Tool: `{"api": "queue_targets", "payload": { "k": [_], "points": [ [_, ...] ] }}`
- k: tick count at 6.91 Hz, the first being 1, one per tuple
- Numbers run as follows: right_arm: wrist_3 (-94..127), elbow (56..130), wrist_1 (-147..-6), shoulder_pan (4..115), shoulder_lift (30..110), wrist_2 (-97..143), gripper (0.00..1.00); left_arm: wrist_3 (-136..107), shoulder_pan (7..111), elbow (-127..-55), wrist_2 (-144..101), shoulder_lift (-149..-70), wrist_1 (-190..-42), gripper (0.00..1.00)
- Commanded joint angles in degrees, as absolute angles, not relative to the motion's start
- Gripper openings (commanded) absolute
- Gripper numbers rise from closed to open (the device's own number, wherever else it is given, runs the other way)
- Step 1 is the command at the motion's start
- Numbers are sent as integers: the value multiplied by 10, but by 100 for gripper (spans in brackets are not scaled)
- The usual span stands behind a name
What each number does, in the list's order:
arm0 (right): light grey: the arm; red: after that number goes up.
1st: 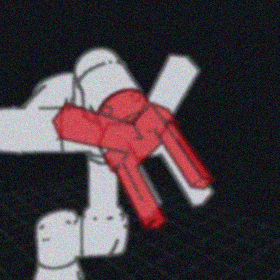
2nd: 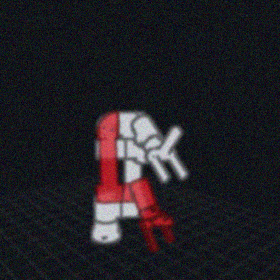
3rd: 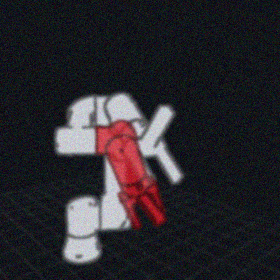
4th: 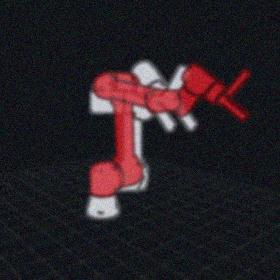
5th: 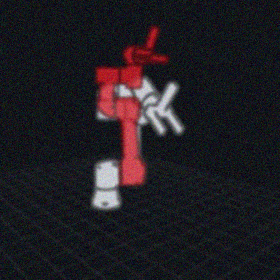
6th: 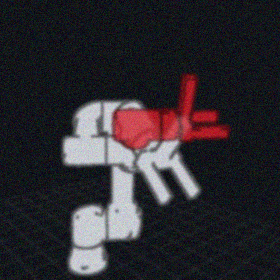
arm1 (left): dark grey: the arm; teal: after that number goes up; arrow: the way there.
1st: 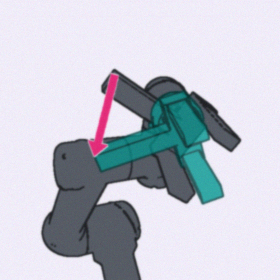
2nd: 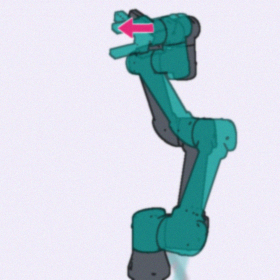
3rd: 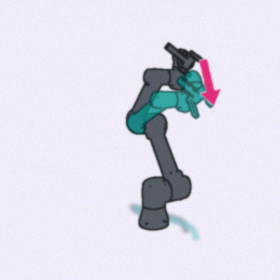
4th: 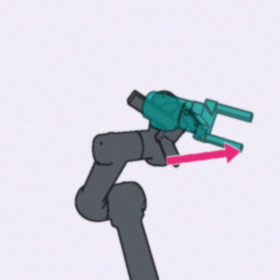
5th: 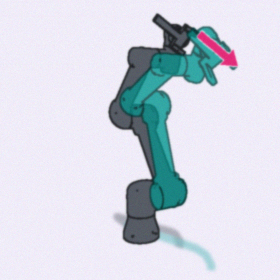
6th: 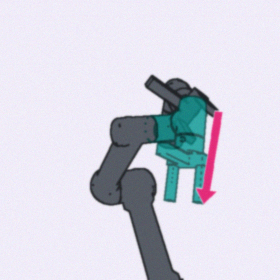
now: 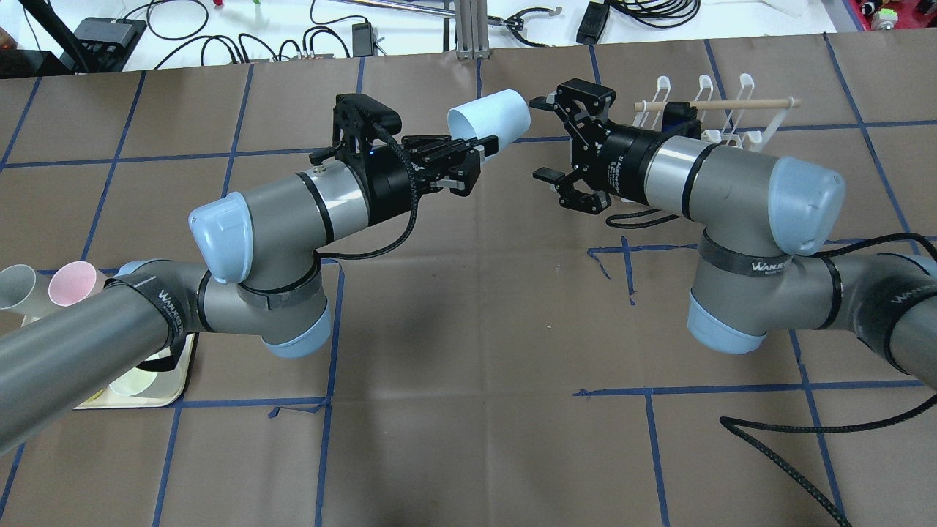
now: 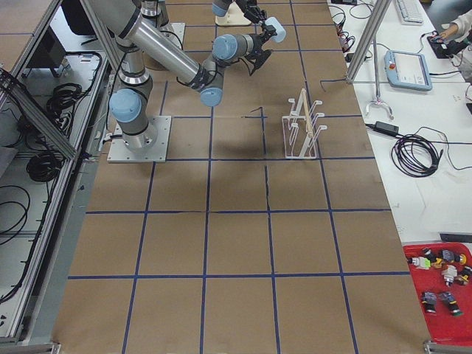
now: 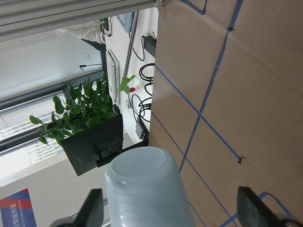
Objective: Transfer IKEA cup to right arm and place on rack
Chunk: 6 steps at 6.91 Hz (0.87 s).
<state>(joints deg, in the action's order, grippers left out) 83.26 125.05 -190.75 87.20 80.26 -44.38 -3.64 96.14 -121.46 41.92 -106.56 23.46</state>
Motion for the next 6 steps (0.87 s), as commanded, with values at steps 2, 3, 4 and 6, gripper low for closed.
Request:
{"api": "queue_targets", "payload": {
  "k": [2, 3, 4, 6],
  "points": [
    [831, 1240, -1909, 891, 802, -443, 96, -40, 962, -1214, 420, -1064, 235, 0],
    [831, 1238, -1909, 894, 802, -444, 96, -40, 962, -1214, 420, -1064, 235, 0],
    [831, 1232, -1909, 895, 801, -445, 96, -41, 961, -1214, 420, -1063, 234, 1],
    [831, 1216, -1909, 909, 781, -446, 96, -46, 962, -1213, 421, -1064, 233, 1]
  ]
}}
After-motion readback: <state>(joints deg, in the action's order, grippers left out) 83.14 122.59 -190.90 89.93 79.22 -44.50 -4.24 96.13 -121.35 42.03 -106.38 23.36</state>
